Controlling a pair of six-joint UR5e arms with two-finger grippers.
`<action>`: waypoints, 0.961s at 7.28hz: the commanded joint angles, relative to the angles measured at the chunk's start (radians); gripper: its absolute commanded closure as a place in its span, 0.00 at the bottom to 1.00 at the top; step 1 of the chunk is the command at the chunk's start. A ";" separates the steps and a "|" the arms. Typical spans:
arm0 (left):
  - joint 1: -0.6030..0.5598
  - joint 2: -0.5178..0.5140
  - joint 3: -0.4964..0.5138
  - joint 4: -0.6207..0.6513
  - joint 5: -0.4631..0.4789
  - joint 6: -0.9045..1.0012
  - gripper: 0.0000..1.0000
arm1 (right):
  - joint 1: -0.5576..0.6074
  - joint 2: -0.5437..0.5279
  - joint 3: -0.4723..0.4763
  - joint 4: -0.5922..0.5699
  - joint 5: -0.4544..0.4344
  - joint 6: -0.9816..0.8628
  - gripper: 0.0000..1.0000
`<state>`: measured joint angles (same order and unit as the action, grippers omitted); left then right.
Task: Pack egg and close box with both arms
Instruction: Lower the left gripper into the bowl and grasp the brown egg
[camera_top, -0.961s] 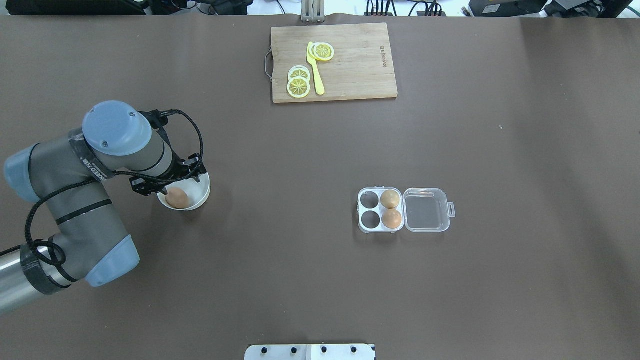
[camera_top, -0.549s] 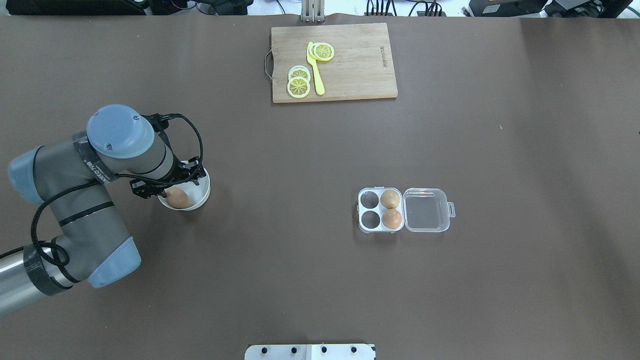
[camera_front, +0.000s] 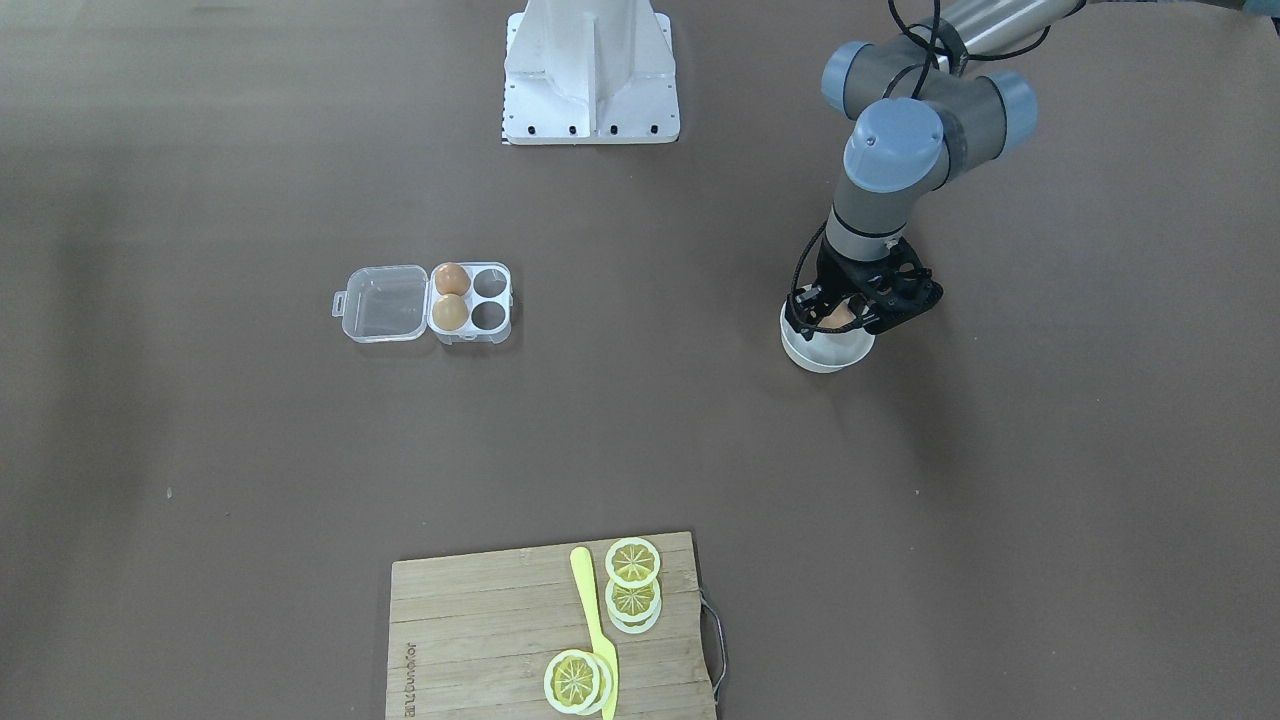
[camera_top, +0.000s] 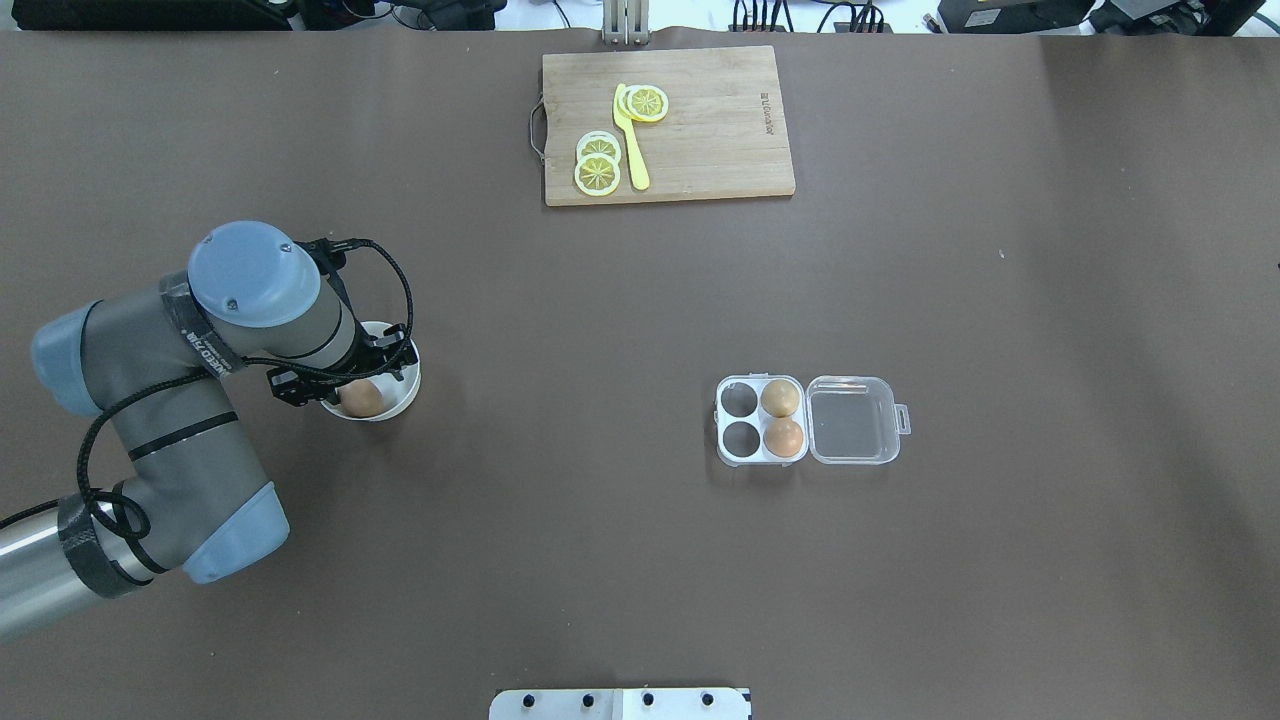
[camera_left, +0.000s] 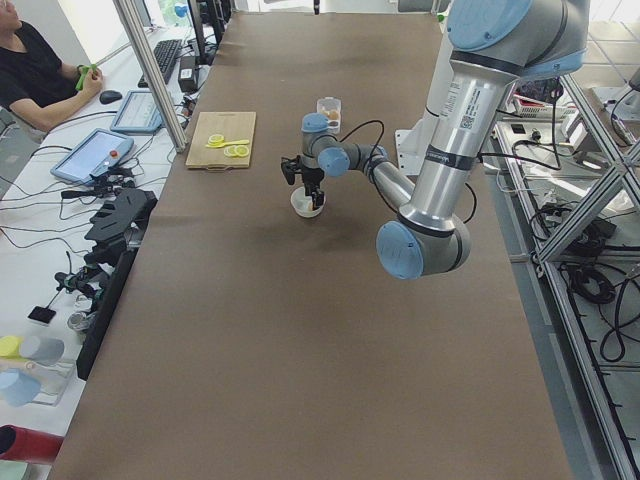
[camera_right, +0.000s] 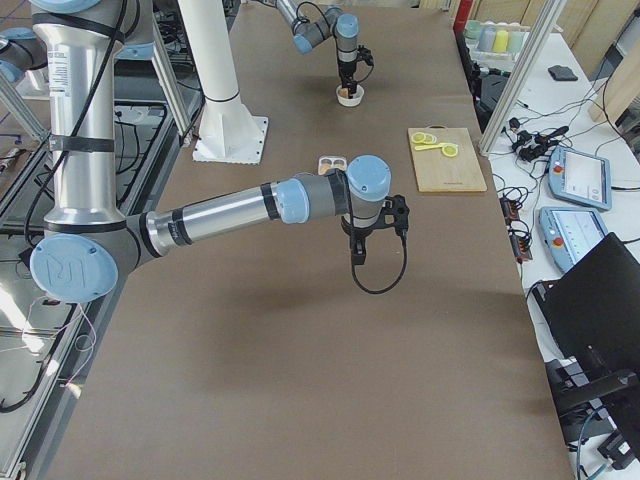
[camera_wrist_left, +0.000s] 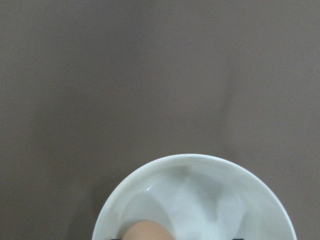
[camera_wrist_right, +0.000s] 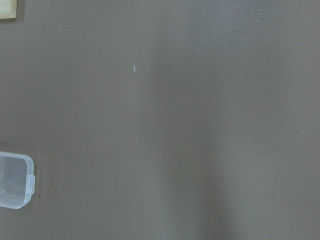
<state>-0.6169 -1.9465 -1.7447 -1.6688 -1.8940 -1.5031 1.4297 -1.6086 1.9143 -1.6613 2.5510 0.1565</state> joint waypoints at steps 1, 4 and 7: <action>0.003 0.000 0.007 -0.002 0.000 0.001 0.21 | 0.000 -0.001 0.002 0.000 0.000 0.000 0.00; 0.011 0.000 0.014 -0.005 -0.002 0.001 0.24 | 0.002 -0.001 0.006 0.000 0.000 0.002 0.00; 0.019 0.000 0.014 -0.005 -0.002 0.001 0.33 | 0.002 0.001 0.008 0.000 -0.002 0.000 0.00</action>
<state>-0.6009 -1.9466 -1.7308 -1.6735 -1.8949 -1.5018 1.4311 -1.6089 1.9209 -1.6613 2.5507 0.1573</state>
